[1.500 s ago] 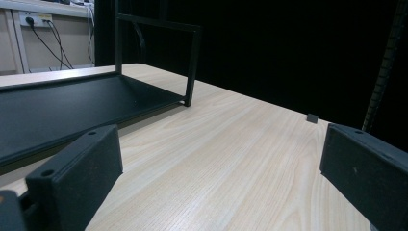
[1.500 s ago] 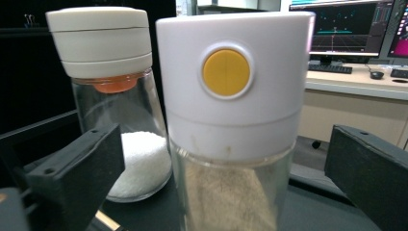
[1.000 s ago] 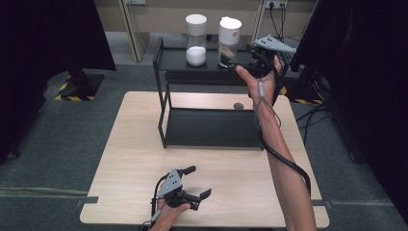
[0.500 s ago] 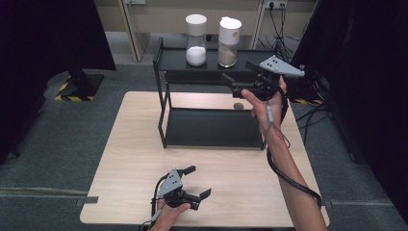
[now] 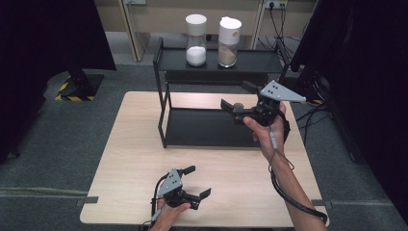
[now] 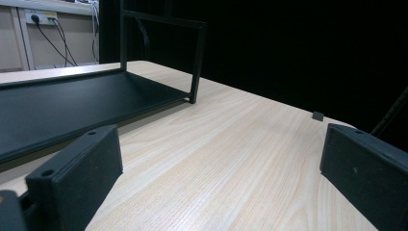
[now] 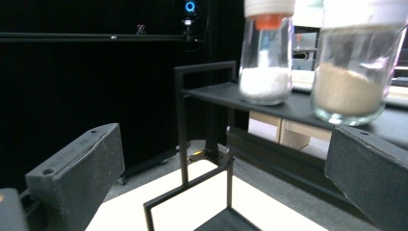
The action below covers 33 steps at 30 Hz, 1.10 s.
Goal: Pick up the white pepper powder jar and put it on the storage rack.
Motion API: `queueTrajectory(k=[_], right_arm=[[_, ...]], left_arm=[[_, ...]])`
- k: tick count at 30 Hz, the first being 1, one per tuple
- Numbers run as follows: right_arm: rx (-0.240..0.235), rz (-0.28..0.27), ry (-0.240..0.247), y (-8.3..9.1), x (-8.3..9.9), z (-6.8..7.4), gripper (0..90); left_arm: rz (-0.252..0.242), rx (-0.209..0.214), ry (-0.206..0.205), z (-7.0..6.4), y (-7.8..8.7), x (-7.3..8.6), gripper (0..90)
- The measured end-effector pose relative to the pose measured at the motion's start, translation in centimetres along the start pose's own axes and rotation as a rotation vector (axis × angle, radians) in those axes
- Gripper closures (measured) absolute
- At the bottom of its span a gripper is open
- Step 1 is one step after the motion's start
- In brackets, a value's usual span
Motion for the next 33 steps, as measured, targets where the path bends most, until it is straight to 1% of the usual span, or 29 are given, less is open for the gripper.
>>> queueTrajectory(k=[6, 12, 21, 25, 29, 33], right_arm=[[-0.005, 0.002, 0.013, 0.9, 1.7, 0.5, 0.4], [-0.026, 0.009, -0.003, 1.7, 3.4, 0.5, 0.4], [-0.042, 0.025, 0.016, 2.9, 5.5, 1.1, 0.4], [-0.06, 0.038, 0.017, 3.2, 6.5, 1.4, 0.4], [-0.054, 0.054, 0.032, 3.6, 7.8, 2.0, 0.4], [-0.066, 0.065, 0.013, 3.8, 9.1, 2.0, 0.4]], left_arm=[[0.002, 0.0, -0.001, 0.0, 0.0, 0.0, 0.3], [-0.001, -0.003, 0.0, 0.0, 0.0, 0.0, 0.2], [0.001, -0.006, 0.002, 0.1, 0.0, 0.0, 0.3], [-0.001, -0.008, -0.001, 0.1, 0.0, 0.0, 0.3], [-0.001, -0.01, 0.001, 0.1, 0.0, 0.0, 0.3], [-0.001, -0.011, 0.0, 0.1, 0.1, 0.0, 0.3]])
Point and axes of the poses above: each handheld gripper's, and its own axes: y roughly backward along the jaws, x roughly out of its underside, z roughly to its left, the point moved 1 cm from there along -y, roughly forward along the jaws, and after that the axes turned 3 degrees about -y, right-handed, at the moved point
